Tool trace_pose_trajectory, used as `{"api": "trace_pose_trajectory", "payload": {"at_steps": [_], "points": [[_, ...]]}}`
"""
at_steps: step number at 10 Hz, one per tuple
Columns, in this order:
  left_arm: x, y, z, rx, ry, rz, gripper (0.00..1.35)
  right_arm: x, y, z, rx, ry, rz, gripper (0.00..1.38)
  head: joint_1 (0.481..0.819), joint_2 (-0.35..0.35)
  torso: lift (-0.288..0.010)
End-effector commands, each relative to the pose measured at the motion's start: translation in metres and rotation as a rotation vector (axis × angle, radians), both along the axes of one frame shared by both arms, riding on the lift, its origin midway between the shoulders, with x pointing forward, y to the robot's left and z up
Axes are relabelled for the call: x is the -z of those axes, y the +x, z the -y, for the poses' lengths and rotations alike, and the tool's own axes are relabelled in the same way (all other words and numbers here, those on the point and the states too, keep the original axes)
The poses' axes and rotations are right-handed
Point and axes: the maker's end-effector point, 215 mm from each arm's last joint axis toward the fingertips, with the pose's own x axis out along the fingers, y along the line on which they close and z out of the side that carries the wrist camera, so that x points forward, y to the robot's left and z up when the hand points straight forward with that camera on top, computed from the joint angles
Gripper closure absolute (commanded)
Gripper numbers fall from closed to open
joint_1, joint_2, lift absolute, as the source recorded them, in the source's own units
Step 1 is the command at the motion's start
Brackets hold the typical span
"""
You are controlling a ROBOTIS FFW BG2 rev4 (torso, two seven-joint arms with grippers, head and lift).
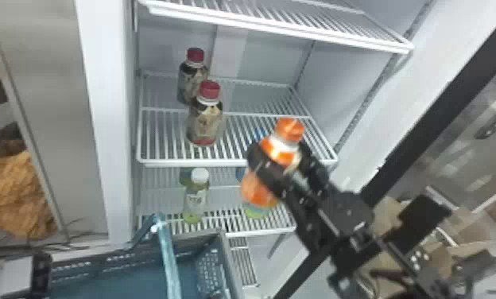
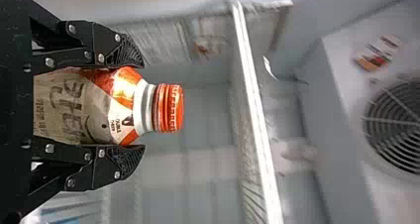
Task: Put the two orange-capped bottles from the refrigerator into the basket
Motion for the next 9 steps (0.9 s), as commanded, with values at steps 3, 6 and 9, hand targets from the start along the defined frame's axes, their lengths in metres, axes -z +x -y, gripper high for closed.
{"api": "trace_pose_trajectory", "payload": {"at_steps": [3,6,9], "points": [[0.001,0.001,0.000,-0.002,0.000,-0.002,1.20,0.048,-0.042,-0.045,-0.146,0.047,-0.220,0.79,0.695,-0.349,-0.040],[0.001,0.001,0.002,0.003,0.000,0.000,1.20,0.102,-0.044,-0.051,-0.207,0.048,-0.333,0.79,0.695,-0.312,-0.040],[0.000,0.000,0.003,0.010,-0.005,-0.003,1.20,0.152,-0.029,-0.085,-0.355,0.039,-0.407,0.79,0.695,-0.295,-0.040]]}}
